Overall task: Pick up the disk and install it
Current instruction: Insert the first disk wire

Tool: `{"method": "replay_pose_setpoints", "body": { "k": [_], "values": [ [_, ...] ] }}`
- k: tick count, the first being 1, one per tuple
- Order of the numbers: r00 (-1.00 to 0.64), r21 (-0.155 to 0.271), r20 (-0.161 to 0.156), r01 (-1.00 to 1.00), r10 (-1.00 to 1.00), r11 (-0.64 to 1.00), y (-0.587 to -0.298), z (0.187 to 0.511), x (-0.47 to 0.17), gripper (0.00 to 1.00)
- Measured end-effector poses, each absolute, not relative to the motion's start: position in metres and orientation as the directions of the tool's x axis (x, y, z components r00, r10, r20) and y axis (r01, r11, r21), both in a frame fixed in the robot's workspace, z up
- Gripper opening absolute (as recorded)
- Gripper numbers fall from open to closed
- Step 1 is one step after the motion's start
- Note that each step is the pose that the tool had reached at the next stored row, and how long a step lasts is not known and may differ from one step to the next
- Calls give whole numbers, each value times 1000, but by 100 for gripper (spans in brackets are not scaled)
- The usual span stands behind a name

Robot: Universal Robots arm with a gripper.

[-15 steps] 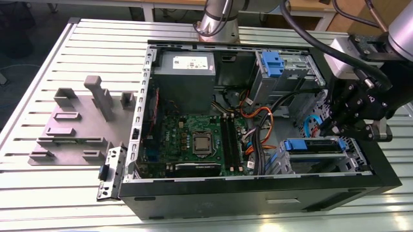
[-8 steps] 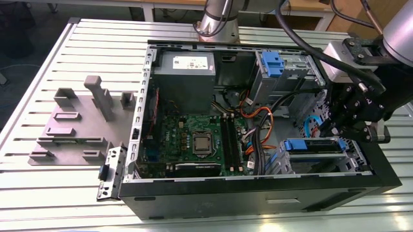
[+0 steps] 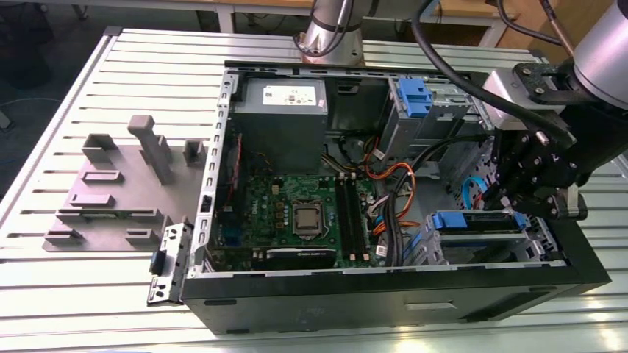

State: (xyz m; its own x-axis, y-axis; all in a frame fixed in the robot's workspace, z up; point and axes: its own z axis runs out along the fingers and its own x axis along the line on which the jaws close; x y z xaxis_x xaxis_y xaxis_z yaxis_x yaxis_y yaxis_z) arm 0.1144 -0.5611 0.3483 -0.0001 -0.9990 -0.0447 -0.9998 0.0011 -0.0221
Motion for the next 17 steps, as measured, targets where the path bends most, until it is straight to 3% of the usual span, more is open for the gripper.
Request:
{"method": "replay_pose_setpoints", "body": {
  "k": [17],
  "values": [
    [0, -23, -42, -1000, -999, 1, -563, 341, 113, 16]
  ]
}}
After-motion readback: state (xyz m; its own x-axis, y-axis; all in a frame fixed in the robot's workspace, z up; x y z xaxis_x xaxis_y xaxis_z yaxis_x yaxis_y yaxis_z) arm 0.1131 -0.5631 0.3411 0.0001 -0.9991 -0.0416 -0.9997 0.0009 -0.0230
